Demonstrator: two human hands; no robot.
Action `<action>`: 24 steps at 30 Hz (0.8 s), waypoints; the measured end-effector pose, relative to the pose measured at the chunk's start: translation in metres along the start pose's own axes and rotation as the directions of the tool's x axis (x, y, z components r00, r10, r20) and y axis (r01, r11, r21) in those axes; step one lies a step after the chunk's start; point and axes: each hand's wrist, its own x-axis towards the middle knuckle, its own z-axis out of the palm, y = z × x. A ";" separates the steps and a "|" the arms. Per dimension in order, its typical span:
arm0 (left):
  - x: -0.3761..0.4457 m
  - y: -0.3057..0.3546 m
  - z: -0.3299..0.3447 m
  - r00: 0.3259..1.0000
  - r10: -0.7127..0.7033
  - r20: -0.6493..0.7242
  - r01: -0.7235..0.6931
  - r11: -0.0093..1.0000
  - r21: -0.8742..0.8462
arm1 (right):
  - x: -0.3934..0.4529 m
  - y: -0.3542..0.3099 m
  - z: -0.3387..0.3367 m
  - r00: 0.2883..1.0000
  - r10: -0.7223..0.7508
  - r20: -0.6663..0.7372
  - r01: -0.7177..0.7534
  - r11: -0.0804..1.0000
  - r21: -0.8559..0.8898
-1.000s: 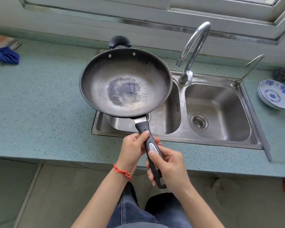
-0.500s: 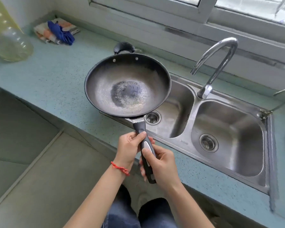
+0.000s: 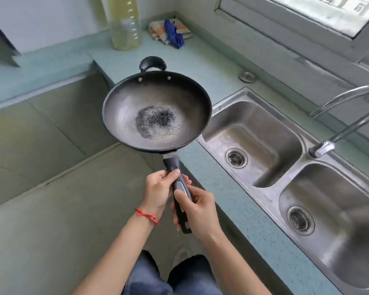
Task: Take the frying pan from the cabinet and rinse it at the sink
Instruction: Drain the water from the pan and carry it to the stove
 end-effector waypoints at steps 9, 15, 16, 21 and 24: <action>-0.040 0.019 -0.112 0.980 0.077 -0.184 -0.101 0.987 -0.125 | -0.018 0.013 0.099 0.973 0.040 0.225 -0.003 0.987 -0.160; -0.089 0.032 -0.209 0.926 0.089 -0.367 -0.169 0.966 -0.194 | -0.047 0.032 0.191 0.917 0.105 0.386 -0.014 0.973 -0.231; -0.098 0.034 -0.225 0.913 0.087 -0.398 -0.182 0.961 -0.207 | -0.051 0.035 0.207 0.903 0.116 0.413 -0.015 0.971 -0.239; -0.133 0.043 -0.296 0.825 0.085 -0.558 -0.276 0.923 -0.267 | -0.068 0.050 0.278 0.816 0.164 0.554 0.013 0.954 -0.300; -0.149 0.049 -0.331 0.764 0.088 -0.640 -0.351 0.888 -0.297 | -0.072 0.055 0.315 0.743 0.189 0.642 0.051 0.941 -0.335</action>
